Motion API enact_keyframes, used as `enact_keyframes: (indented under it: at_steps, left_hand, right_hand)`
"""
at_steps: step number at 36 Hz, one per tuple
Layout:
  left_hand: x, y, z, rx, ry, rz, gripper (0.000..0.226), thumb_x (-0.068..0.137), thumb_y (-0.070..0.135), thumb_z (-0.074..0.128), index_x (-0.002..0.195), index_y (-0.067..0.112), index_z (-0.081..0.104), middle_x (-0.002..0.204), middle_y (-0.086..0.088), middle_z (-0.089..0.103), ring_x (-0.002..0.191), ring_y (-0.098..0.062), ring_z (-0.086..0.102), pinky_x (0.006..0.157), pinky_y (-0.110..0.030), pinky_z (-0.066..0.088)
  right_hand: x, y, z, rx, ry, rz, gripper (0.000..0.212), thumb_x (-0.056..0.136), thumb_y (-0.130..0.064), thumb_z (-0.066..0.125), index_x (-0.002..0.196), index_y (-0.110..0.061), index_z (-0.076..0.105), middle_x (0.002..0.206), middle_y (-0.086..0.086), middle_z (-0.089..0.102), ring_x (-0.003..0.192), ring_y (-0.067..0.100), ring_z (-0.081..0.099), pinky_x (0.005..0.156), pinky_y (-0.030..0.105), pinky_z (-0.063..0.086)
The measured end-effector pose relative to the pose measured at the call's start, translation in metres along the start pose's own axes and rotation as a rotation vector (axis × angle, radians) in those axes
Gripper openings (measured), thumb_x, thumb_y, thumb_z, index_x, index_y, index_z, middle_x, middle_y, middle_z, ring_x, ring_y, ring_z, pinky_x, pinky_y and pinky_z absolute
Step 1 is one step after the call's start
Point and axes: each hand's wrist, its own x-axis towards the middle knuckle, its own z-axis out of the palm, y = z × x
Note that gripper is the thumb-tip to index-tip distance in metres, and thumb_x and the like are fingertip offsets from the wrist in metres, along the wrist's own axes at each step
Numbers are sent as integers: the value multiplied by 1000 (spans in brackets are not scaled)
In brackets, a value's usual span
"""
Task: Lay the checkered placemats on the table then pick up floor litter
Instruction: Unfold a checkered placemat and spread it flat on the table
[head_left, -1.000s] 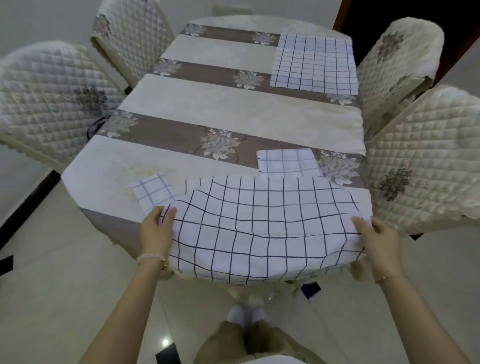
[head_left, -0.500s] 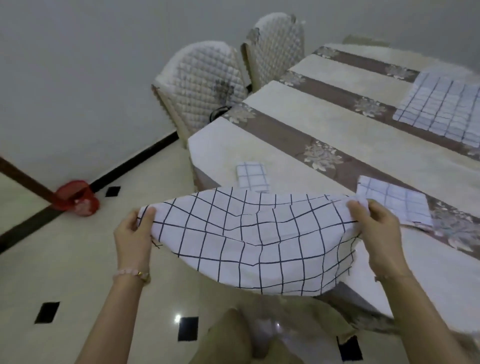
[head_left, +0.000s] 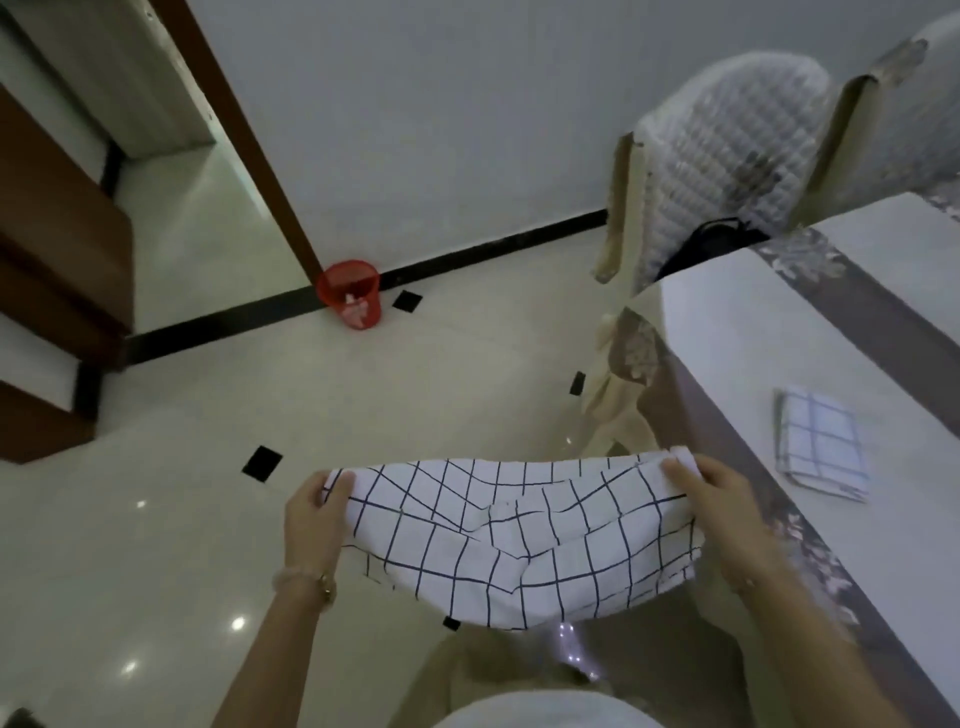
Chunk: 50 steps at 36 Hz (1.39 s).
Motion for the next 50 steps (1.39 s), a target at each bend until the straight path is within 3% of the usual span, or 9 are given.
enact_keyframes:
  at_steps: [3, 7, 17, 25, 30, 39, 44, 47, 50]
  left_hand:
    - [21, -4, -16, 52, -7, -24, 18, 90, 11, 56, 74, 14, 61, 75, -9, 61, 70, -20, 54, 65, -33, 46]
    - [55, 6, -30, 54, 33, -40, 18, 90, 11, 57, 73, 17, 61, 73, -6, 62, 68, -18, 53, 62, -31, 45]
    - [169, 66, -8, -16, 110, -5, 12, 89, 15, 56, 87, 5, 63, 82, -8, 62, 74, -18, 54, 72, -31, 45]
    - [281, 119, 57, -27, 92, -22, 11, 90, 15, 57, 81, 13, 64, 81, -9, 63, 77, -23, 56, 72, -37, 46]
    - [363, 183, 105, -55, 83, 51, 16, 89, 16, 57, 76, 24, 64, 81, 0, 65, 75, -13, 57, 65, -26, 46]
    - [489, 240, 199, -20, -44, 45, 16, 90, 22, 57, 77, 28, 65, 83, 4, 68, 75, -11, 62, 61, -22, 45]
    - [573, 262, 265, 30, -180, -7, 16, 91, 19, 56, 78, 21, 64, 85, -5, 67, 81, -23, 61, 70, -34, 50]
    - [628, 293, 312, 62, -283, 1, 13, 91, 21, 56, 84, 13, 64, 87, -14, 69, 82, -28, 63, 73, -43, 52]
    - [677, 341, 365, 78, -428, 40, 12, 92, 18, 54, 87, 12, 63, 88, -13, 69, 82, -25, 63, 77, -42, 51]
  right_hand:
    - [18, -14, 32, -11, -46, 28, 14, 91, -19, 59, 83, -16, 71, 70, -4, 71, 63, 10, 66, 50, 21, 50]
    - [44, -41, 62, -27, -87, 3, 14, 91, -20, 58, 83, -23, 70, 84, 2, 71, 77, 18, 65, 65, 32, 52]
    - [156, -120, 115, -5, -102, -76, 12, 93, -20, 55, 93, -15, 66, 83, 0, 68, 67, 5, 64, 48, 15, 48]
    - [285, -166, 154, 10, -101, -14, 14, 91, -19, 58, 85, -11, 67, 77, 6, 67, 71, 21, 62, 64, 28, 50]
    - [370, -229, 157, 25, -104, -63, 19, 92, -18, 56, 79, -9, 66, 75, 9, 66, 69, 21, 61, 67, 33, 49]
    - [491, -288, 154, 58, 26, -55, 20, 93, -27, 54, 94, -11, 67, 79, 5, 67, 71, 21, 58, 58, 30, 42]
    - [555, -294, 160, 65, 131, -5, 20, 93, -17, 56, 85, -3, 65, 73, 5, 62, 64, 13, 54, 55, 13, 44]
    - [595, -307, 155, 114, 186, 35, 25, 93, -15, 55, 86, 8, 61, 72, 11, 59, 70, 19, 53, 62, 27, 42]
    - [634, -332, 144, 154, 319, 49, 21, 93, -12, 54, 86, 6, 64, 66, 4, 62, 58, 11, 59, 54, 21, 46]
